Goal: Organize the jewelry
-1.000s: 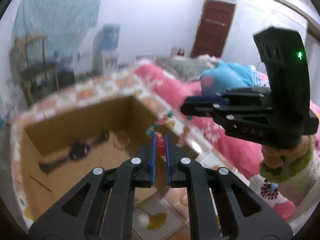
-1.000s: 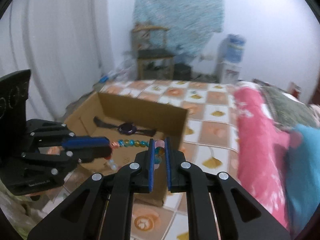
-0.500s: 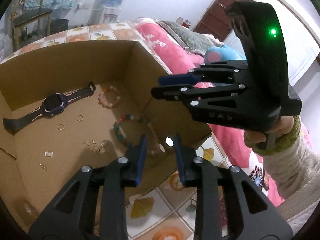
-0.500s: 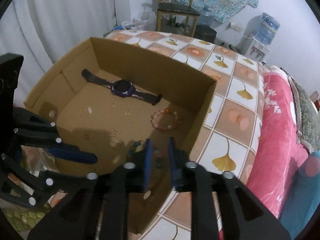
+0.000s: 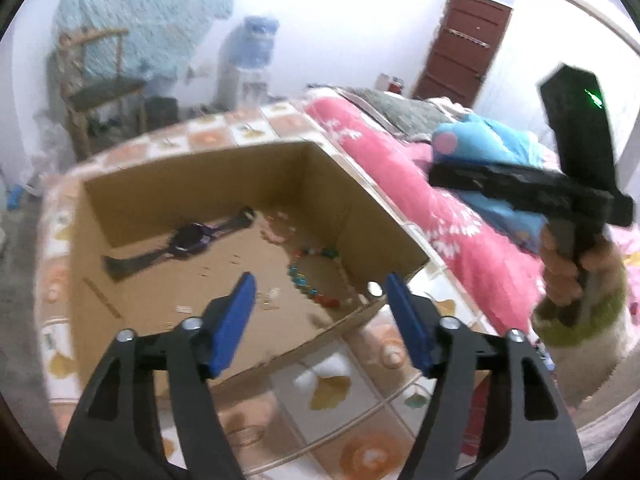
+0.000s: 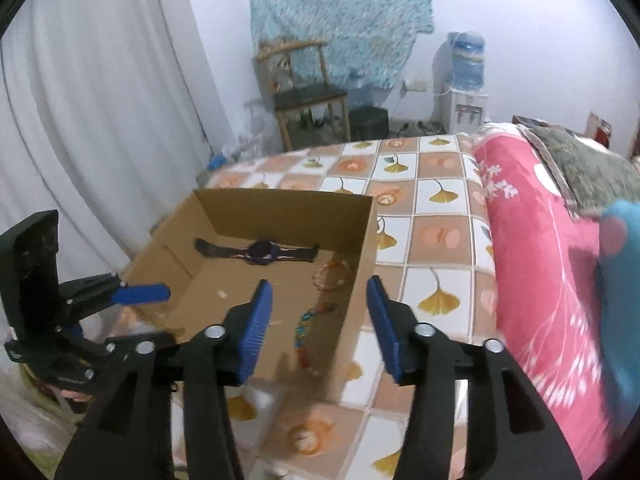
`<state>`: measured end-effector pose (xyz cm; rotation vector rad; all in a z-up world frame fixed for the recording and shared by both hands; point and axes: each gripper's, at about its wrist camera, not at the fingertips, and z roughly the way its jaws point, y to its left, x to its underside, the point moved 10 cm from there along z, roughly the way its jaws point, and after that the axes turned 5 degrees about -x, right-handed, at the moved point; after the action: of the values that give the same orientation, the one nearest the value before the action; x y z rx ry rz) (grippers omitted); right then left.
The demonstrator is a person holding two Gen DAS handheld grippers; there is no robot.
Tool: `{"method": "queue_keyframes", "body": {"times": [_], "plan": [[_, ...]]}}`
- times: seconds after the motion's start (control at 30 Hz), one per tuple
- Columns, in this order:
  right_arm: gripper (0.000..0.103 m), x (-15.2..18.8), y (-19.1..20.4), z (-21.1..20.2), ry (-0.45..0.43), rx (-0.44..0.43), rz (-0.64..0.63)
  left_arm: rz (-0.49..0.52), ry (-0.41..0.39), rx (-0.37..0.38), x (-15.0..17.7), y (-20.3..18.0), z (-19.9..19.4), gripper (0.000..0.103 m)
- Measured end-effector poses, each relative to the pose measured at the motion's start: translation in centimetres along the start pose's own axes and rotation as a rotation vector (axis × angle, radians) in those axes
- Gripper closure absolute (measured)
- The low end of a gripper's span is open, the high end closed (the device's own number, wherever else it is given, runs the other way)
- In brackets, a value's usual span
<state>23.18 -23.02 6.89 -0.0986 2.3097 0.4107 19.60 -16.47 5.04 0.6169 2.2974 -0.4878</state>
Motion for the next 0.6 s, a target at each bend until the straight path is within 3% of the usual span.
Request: {"method": "queue_keyframes", "body": {"times": [0.1, 0.23, 0.27, 0.43, 0.6], "plan": [[0.032, 1.7, 1.6, -0.9, -0.038, 0.013, 0.022, -0.001, -0.043, -0.069, -0.2, 0.9, -1.8, 0.019], [0.023, 3.5, 3.3, -0.9, -0.059, 0.043, 0.074, -0.026, -0.082, -0.154, 0.0, 2.5, -3.5, 0.012], [0.019, 3.8, 3.6, -0.7, -0.056, 0.049, 0.086, -0.039, -0.091, -0.188, 0.2, 3.2, -3.9, 0.010], [0.018, 5.1, 4.5, 0.5, -0.012, 0.130, 0.046, -0.112, -0.100, -0.288, 0.4, 6.0, -5.3, 0.008], [0.012, 4.8, 5.9, 0.8, -0.021, 0.138, 0.028, -0.189, -0.125, -0.419, 0.4, 8.5, -7.0, 0.008]]}}
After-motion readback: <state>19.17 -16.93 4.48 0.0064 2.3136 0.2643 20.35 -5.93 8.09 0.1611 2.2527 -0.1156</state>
